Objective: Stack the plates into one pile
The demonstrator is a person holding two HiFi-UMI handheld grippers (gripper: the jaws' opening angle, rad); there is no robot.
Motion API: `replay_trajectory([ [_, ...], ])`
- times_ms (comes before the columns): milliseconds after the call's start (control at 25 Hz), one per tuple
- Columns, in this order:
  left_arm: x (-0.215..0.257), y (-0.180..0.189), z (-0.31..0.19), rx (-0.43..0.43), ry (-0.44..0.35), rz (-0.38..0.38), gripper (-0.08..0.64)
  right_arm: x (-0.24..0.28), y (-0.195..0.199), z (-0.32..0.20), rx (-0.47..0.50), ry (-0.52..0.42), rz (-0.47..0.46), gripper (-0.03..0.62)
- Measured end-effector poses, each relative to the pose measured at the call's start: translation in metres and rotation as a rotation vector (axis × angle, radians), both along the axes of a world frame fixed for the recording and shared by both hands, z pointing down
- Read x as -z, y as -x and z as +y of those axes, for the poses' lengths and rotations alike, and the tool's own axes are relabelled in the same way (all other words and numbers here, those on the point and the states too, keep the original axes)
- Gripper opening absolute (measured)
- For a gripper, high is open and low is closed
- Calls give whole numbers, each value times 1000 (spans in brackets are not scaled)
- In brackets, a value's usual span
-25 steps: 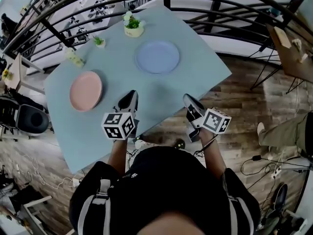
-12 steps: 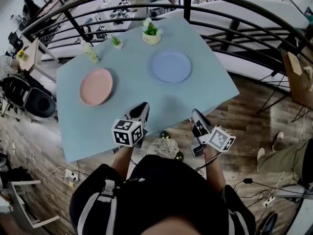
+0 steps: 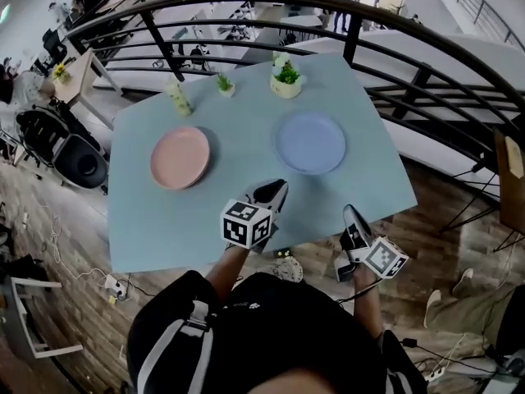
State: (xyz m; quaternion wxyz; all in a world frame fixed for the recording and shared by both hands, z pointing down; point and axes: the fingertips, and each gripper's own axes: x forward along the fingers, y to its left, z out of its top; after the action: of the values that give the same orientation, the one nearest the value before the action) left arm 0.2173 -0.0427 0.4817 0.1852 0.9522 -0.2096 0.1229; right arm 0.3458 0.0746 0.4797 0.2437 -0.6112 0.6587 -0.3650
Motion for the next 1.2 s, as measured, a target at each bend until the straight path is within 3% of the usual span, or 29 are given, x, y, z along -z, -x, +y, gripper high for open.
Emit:
replay_trajectory([
  [320, -17, 13, -49, 138, 88, 4, 31, 4, -13, -66, 113, 19, 27, 26],
  [760, -24, 23, -97, 240, 127, 15, 37, 5, -23, -128, 189, 64, 57, 55],
  [1200, -38, 2, -110, 234, 169, 17, 97, -14, -58, -140, 156, 128, 68, 69],
])
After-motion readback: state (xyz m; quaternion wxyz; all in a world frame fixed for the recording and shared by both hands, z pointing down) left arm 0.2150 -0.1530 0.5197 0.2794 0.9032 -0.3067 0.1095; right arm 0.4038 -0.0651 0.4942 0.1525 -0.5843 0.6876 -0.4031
